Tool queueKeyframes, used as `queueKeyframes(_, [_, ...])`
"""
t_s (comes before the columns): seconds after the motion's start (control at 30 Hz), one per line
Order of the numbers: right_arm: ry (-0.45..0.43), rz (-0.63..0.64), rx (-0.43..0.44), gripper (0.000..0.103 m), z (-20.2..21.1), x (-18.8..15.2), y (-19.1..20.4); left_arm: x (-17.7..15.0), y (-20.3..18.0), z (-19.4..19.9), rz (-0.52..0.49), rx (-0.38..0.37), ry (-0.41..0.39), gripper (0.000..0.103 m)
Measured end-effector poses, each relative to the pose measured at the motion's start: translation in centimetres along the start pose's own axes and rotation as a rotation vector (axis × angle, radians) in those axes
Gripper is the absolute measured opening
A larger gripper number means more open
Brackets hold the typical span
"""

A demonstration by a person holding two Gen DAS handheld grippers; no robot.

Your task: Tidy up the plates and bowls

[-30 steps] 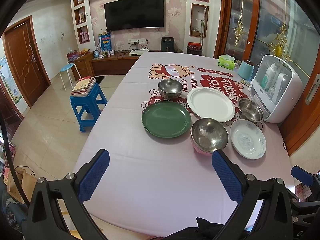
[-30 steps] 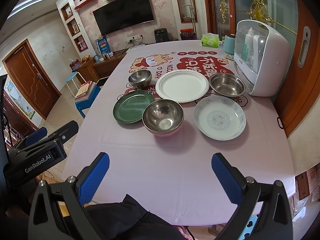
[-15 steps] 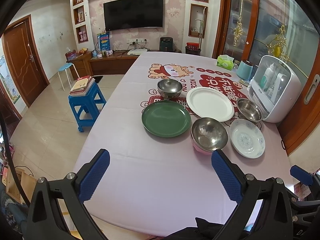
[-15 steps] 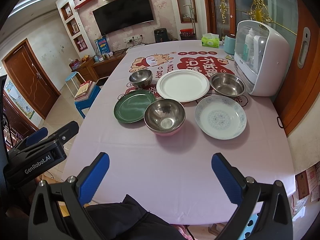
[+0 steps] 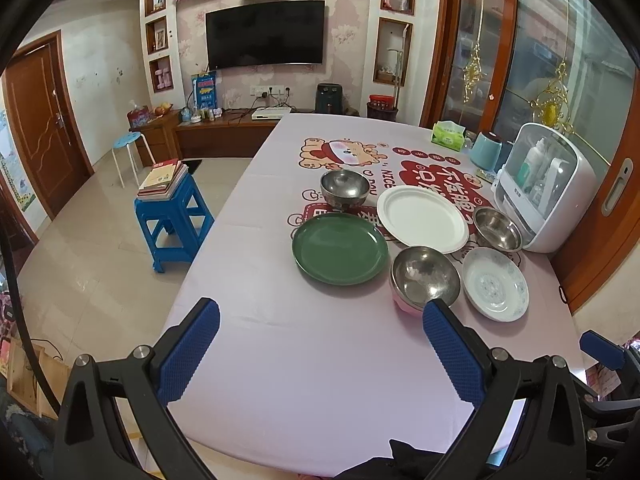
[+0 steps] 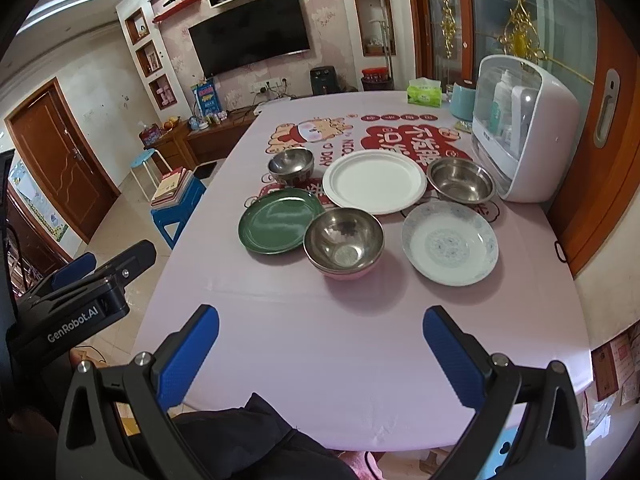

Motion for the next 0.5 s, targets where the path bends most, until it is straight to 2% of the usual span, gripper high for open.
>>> queueKeyframes(0.17, [-0.025,0.017,-0.023,0.102,0.7,-0.1,2.0,0.4,1.9,-0.5,0.004,-0.006,0.031,0.101])
queueKeyframes(0.5, [-0.033,0.01,-0.047,0.102,0.9,-0.2,2.5,1.0,3.0,-2.3,0.029,-0.071,0.133,0.101])
Point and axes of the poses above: each gripper's, at about its wrist camera, not at the fingertips, and z roughly against the way its jaws point, y to its left, x to its top, the point moved 5 cm from there along -z, roughly the way its jaws point, and after that the axes turned 15 degrees about z, right-handed, at the moved point
